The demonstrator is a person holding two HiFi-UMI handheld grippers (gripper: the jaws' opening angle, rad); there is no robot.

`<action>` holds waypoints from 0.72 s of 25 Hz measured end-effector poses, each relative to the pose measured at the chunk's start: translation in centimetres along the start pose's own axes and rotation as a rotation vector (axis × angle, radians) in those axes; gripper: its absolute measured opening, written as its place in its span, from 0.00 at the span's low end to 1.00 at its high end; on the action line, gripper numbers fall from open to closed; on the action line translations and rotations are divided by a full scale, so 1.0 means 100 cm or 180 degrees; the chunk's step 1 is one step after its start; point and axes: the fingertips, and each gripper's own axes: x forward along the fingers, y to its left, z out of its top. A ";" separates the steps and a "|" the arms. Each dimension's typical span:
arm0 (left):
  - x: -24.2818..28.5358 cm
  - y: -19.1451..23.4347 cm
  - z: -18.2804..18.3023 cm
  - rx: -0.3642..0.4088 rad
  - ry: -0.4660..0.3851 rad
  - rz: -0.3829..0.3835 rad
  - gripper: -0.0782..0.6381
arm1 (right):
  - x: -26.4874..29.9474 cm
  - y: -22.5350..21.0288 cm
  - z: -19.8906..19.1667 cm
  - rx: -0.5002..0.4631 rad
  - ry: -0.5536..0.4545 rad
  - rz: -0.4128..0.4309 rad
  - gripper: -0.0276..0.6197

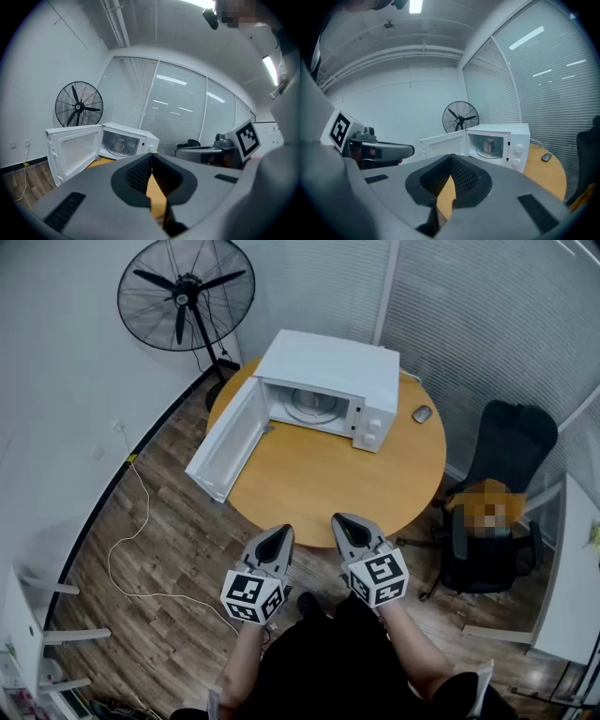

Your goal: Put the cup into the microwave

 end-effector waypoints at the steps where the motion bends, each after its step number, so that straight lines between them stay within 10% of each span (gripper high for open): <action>1: 0.000 0.001 0.001 -0.0001 -0.0005 0.0008 0.10 | -0.002 0.000 0.000 0.0013 -0.0011 0.0010 0.06; 18: 0.007 -0.007 0.005 0.0044 -0.0002 -0.0016 0.10 | -0.014 0.006 0.016 -0.0067 -0.0096 0.0126 0.06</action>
